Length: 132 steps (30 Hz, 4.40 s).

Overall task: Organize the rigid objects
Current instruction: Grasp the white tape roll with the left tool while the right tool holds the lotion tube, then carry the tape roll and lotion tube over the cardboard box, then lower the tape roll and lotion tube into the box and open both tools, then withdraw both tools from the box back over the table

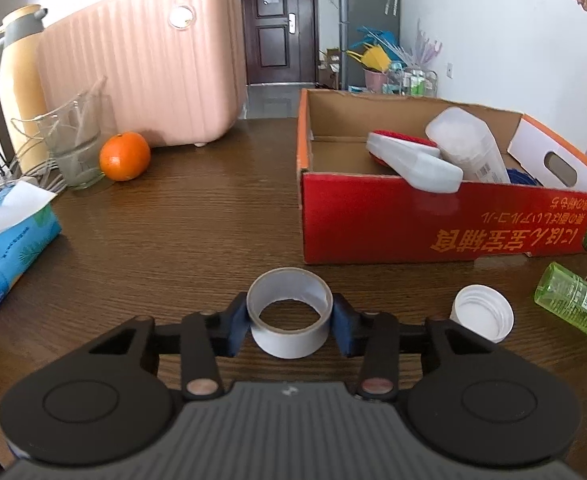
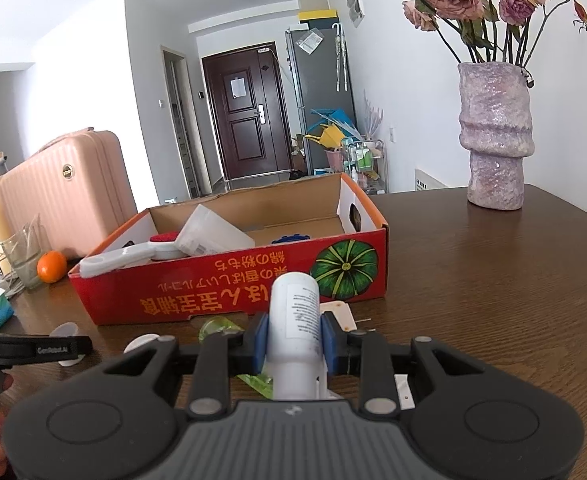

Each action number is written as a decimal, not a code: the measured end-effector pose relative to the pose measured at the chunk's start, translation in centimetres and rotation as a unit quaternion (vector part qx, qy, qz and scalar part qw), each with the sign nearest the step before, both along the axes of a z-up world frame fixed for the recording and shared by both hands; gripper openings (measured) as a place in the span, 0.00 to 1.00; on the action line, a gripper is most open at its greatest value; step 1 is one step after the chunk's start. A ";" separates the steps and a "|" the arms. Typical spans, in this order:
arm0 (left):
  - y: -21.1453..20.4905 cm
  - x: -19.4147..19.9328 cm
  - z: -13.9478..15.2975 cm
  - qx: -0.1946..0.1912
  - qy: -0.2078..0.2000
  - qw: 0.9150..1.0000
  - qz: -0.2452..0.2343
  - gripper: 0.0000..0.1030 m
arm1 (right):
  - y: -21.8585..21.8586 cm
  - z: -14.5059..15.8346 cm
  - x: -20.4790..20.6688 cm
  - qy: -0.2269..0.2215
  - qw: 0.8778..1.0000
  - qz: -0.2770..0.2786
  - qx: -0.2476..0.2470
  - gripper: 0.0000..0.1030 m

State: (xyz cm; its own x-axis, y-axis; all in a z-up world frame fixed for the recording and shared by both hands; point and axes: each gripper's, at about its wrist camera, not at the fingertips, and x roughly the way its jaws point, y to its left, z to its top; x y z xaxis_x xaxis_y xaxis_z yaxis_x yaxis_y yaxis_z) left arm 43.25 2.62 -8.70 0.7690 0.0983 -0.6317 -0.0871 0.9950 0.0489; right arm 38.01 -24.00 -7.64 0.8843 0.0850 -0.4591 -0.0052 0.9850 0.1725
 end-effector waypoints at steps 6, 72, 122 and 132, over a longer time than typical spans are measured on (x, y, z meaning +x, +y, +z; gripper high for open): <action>-0.1 -2.2 0.8 -0.002 -0.020 1.000 0.000 0.42 | 0.0 0.1 -0.2 -0.005 1.000 0.001 0.002 0.26; -5.7 1.7 8.9 -0.087 -0.133 0.986 -0.049 0.43 | 1.7 4.7 6.8 -0.065 0.997 0.033 -0.019 0.26; -3.9 10.6 6.9 -0.059 -0.078 0.995 -0.028 1.00 | -0.6 2.5 17.6 0.011 0.999 -0.003 -0.039 1.00; -3.8 9.3 7.6 -0.071 -0.096 0.992 -0.029 1.00 | -0.8 3.2 15.9 -0.007 0.999 0.002 -0.043 1.00</action>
